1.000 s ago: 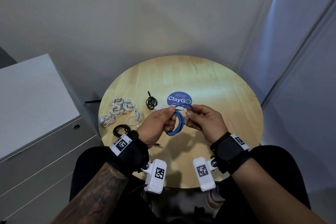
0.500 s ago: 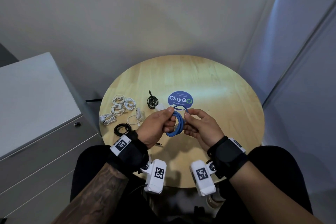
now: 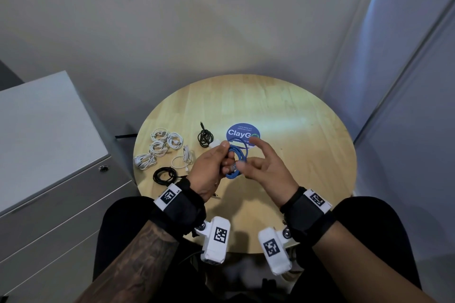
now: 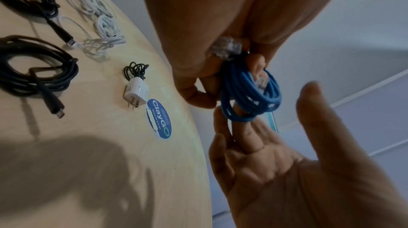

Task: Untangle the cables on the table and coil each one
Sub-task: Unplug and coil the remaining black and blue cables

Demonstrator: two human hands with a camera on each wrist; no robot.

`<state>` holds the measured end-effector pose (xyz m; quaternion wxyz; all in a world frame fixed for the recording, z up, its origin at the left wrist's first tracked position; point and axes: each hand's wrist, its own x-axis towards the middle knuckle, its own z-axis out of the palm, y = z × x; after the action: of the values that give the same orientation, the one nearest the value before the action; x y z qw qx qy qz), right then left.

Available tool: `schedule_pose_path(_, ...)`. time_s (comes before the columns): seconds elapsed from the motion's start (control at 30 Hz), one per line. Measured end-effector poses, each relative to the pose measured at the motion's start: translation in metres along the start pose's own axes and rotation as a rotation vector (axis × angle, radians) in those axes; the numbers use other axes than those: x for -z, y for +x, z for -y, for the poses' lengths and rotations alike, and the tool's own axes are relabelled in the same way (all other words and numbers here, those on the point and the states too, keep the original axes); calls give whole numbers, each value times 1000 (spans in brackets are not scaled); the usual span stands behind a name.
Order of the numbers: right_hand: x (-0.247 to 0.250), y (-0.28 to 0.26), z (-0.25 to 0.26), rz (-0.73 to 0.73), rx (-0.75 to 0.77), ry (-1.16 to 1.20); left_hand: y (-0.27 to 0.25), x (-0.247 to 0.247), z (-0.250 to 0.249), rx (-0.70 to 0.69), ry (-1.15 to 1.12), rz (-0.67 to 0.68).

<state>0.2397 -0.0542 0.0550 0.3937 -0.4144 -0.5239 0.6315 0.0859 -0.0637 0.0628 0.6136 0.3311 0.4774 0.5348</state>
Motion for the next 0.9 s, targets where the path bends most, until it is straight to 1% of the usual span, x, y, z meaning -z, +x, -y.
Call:
schedule_pose_path(0.07, -2, -2, -1, 67, 53, -110, 0, -3, 1, 5, 6, -10)
schedule_pose_path(0.13, -3, 0, -2, 64, 97, -202, -1, -7, 3, 2, 23, -21)
schedule_pose_path(0.2, -2, 3, -3, 49, 99, -217, -3, -11, 4, -23, 55, -28)
schedule_pose_path(0.3, 2, 7, -7, 43, 41, -164, -5, -13, 5, -74, 172, -47)
schedule_pose_path(0.37, 6, 9, -9, 41, -2, -104, -5, -12, 6, -78, 213, -49)
schedule_pose_path(0.43, 8, 9, -9, 37, -21, -93, -5, -10, 6, -63, 227, -36)
schedule_pose_path(0.5, 9, 8, -8, 6, 3, -125, -4, -9, 7, -56, 220, -17)
schedule_pose_path(0.57, 8, 8, -8, -44, 49, -230, -3, -10, 6, -47, 184, -27)
schedule_pose_path(0.63, 7, 8, -6, 5, 75, -271, -1, -11, 7, -48, 118, -53)
schedule_pose_path(0.7, 7, 9, -5, 91, 76, -222, 0, -12, 6, -56, 73, -62)
schedule_pose_path(0.73, 7, 10, -6, 106, 81, -196, 0, -13, 5, -58, 65, -59)
schedule_pose_path(0.83, 6, 11, -10, 43, 103, -175, -1, -14, 4, -61, 86, -38)
schedule_pose_path(0.9, 4, 10, -12, -26, 116, -176, -2, -12, 6, -80, 163, -11)
